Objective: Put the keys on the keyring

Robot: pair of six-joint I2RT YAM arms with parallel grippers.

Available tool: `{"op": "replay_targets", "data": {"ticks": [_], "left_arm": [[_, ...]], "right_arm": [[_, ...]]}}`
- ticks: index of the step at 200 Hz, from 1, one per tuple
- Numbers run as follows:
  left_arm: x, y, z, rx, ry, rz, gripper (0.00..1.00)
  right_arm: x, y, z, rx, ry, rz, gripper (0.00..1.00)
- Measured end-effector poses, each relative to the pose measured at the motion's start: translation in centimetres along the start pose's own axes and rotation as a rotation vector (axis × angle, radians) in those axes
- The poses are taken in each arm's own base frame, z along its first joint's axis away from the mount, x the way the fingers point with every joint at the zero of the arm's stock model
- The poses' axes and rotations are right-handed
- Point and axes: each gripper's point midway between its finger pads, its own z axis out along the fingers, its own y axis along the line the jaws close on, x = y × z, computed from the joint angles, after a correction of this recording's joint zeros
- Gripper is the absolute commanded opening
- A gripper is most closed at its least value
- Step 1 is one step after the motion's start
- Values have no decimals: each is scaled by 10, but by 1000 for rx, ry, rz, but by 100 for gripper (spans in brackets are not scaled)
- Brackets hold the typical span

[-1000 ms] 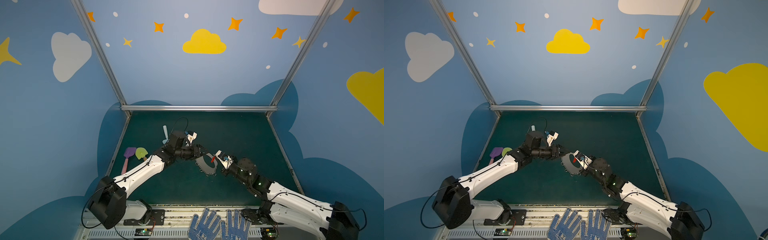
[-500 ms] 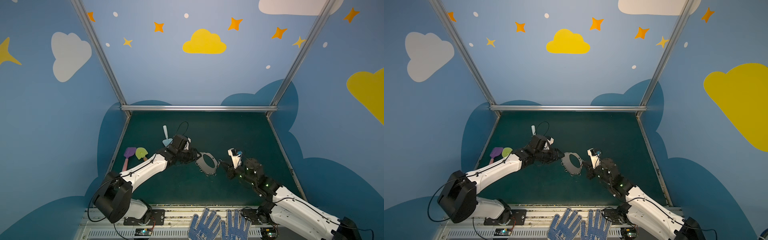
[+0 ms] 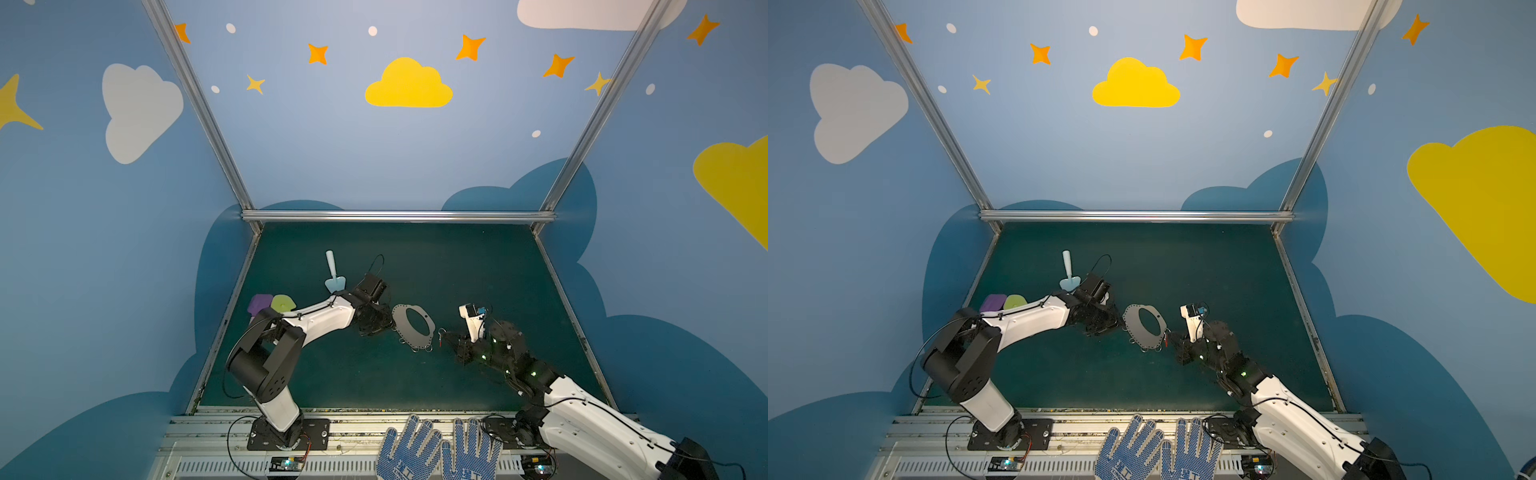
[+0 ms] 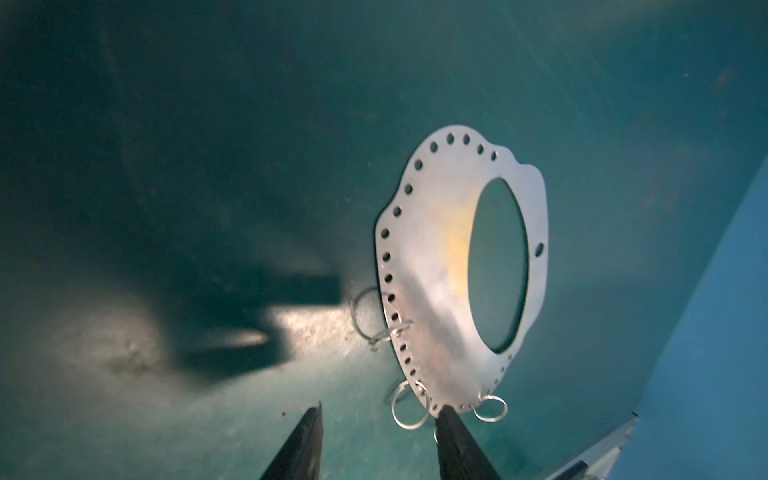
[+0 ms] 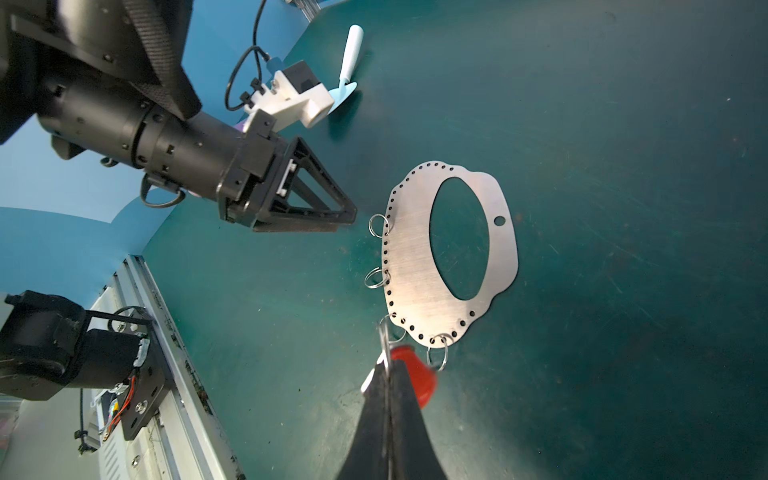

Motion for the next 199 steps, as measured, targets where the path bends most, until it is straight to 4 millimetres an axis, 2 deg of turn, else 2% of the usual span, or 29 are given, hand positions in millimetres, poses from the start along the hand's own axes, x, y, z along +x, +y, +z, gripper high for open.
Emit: {"op": "replay_targets", "data": {"ticks": [44, 75, 120, 133, 153, 184, 199], "left_arm": [[-20, -11, 12, -41, -16, 58, 46], [-24, -7, 27, -85, 10, 83, 43], [-20, -2, 31, -112, 51, 107, 24], [-17, -1, 31, -114, 64, 112, 24], [-13, -1, 31, -112, 84, 117, 33], [-10, -1, 31, -104, 100, 123, 33], [-9, -2, 31, -102, 103, 124, 27]], "right_arm": [[-1, 3, 2, -18, -3, -1, 0], [-2, 4, 3, -23, -6, -2, 0], [3, 1, 3, -19, 1, 3, 0], [2, 1, 4, -20, 0, 3, 0], [3, 1, 5, -18, 5, 5, 0], [6, -1, 7, -14, 17, 12, 0], [7, -1, 7, -15, 20, 13, 0]]}}
